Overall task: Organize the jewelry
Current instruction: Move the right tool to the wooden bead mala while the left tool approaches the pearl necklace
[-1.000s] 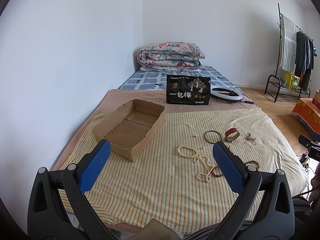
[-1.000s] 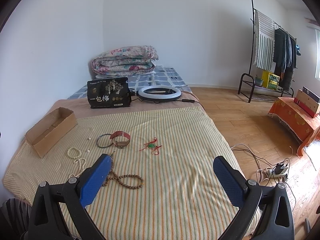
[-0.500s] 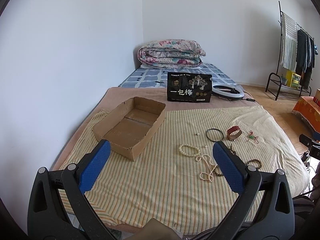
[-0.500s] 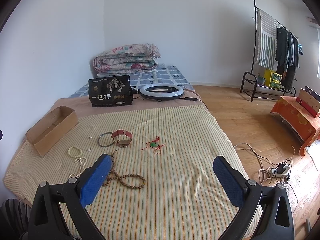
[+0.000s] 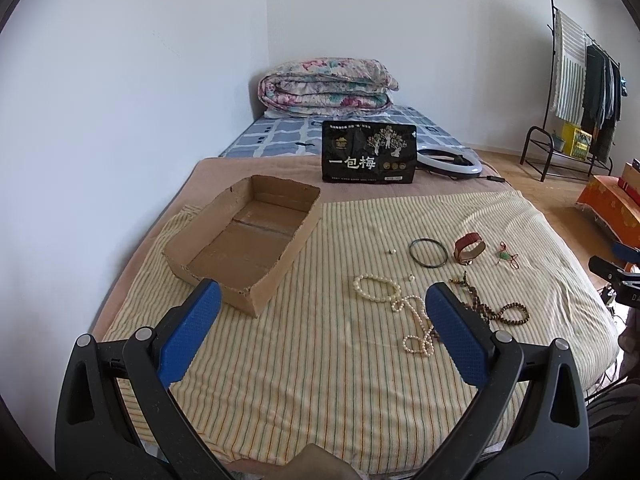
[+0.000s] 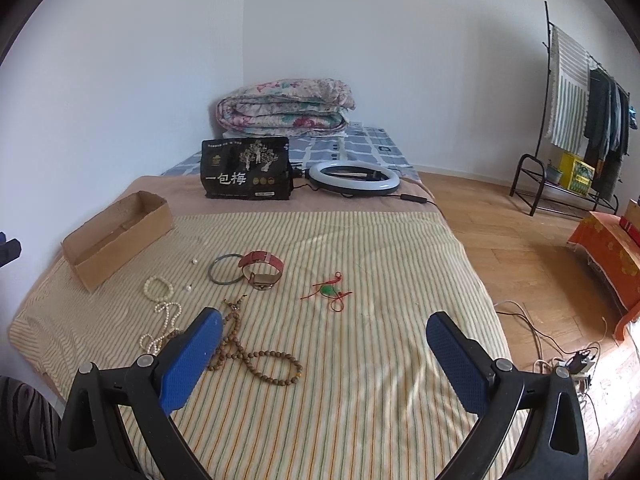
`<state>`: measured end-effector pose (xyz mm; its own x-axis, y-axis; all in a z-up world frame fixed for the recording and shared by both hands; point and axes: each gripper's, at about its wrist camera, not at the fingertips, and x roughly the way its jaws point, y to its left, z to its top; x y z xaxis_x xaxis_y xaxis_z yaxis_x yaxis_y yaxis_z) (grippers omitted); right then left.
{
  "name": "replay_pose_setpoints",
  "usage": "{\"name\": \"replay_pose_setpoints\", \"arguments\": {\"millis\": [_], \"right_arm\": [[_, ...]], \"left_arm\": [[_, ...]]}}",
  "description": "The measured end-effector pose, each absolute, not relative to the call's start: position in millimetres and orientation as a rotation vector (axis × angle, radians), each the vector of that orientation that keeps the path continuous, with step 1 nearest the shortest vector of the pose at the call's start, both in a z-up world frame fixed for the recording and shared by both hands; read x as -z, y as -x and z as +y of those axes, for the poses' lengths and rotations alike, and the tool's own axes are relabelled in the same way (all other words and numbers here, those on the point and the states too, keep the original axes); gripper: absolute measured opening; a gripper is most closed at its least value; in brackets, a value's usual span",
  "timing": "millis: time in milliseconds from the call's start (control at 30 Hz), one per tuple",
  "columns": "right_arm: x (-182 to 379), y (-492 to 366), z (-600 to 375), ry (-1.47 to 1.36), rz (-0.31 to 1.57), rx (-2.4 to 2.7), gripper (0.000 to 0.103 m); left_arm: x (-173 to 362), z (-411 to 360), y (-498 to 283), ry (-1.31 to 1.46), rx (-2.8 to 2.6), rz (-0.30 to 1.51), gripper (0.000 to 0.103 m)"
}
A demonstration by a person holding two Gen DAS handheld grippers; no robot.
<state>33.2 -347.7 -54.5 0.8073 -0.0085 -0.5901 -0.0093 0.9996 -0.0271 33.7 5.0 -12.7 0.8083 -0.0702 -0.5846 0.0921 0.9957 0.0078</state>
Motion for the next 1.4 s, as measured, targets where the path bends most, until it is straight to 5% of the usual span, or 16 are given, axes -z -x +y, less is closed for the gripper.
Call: {"name": "replay_pose_setpoints", "arguments": {"millis": [400, 667, 900, 1400], "right_arm": [[94.3, -79.5, -305.0, 0.21, 0.793, -0.334, 0.103], [129.9, -106.1, -272.3, 0.286, 0.916, -0.449, 0.098], [157.2, -121.7, -257.5, 0.323, 0.99, -0.477, 0.094], [193.1, -136.5, -230.5, 0.435, 1.041, -0.49, 0.084]], "left_arm": [[39.5, -9.2, -62.7, -0.073, 0.236, 0.699, 0.098], [68.0, -28.2, -79.3, -0.111, 0.349, 0.782, 0.085], [99.5, -41.9, -91.4, -0.127, 0.426, 0.873, 0.063], [134.0, -58.0, -105.6, -0.169, 0.505, 0.941, 0.055]]}}
